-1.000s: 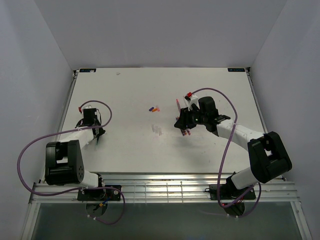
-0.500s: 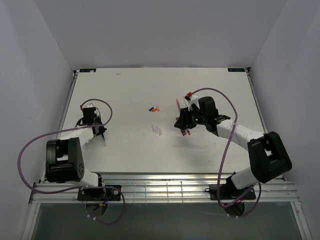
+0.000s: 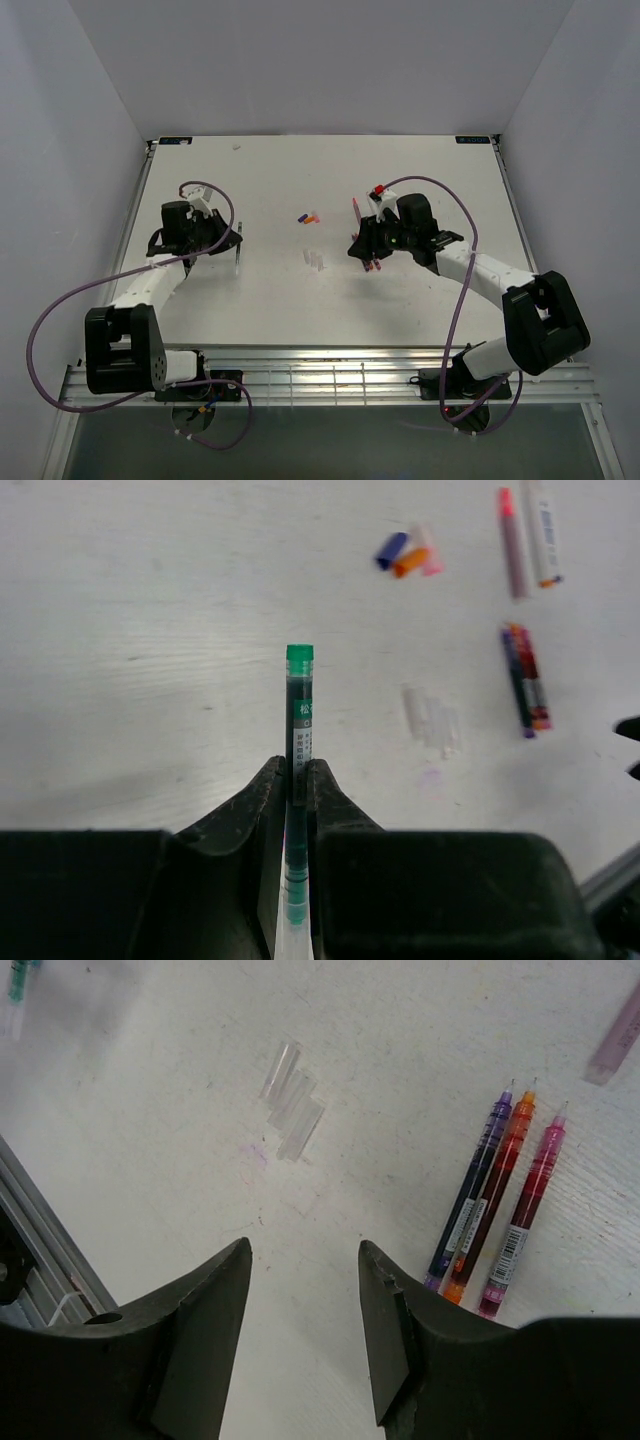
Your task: Open the pen caps
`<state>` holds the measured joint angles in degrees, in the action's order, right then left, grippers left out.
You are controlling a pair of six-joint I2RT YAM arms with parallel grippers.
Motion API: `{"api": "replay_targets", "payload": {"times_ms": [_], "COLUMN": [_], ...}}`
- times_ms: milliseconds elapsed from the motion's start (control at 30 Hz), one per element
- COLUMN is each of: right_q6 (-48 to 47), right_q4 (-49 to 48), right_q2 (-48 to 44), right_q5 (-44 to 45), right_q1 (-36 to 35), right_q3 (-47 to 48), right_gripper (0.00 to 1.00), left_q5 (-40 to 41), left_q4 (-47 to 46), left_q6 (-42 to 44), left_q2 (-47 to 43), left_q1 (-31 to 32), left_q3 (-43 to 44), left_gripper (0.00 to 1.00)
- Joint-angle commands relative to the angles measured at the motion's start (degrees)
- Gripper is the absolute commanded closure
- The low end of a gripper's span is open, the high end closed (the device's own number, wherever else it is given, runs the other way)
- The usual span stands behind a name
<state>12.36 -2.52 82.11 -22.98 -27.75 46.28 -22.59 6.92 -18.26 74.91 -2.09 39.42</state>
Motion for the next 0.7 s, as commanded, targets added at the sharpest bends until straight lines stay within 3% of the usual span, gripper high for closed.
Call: {"api": "replay_targets", "payload": {"times_ms": [0,100,267,400,567,667], "right_q6": [2.3,6.7,20.7,29.1,39.0,40.3], "right_q4": [1.6,-0.1,-13.9,-19.2,-25.8,-26.0], "right_q2": [-3.1,-4.1,-5.0,-3.1,0.3,0.8], "right_q5": [-3.0,-7.0,-13.4,-10.6,-8.8,-5.9], "right_q1": [-0.6,-0.6,-1.4,-4.6,-6.1,-7.3], "right_q3": [2.1,1.4,-2.8,-2.7,-3.0,-2.9], "right_gripper": [0.46,0.47,0.47,0.47,0.47,0.47], "left_q5": [-21.2,-26.6,-24.5,-22.5,-18.4,-15.9], "left_q4": [-3.4,-4.4,-9.5,-15.6,-18.4,-20.2], "left_q6": [0.2,-0.7,-7.9,-16.2,-18.5,-19.7], "left_q2": [0.0,1.5,2.5,3.0,0.9,-1.0], "left_q1": [1.4,6.6,14.8,18.7,23.6,24.9], "left_q3": [2.9,3.8,3.3,1.6,0.0,-1.9], "left_gripper": [1.0,1.0,1.0,1.0,1.0,1.0]}}
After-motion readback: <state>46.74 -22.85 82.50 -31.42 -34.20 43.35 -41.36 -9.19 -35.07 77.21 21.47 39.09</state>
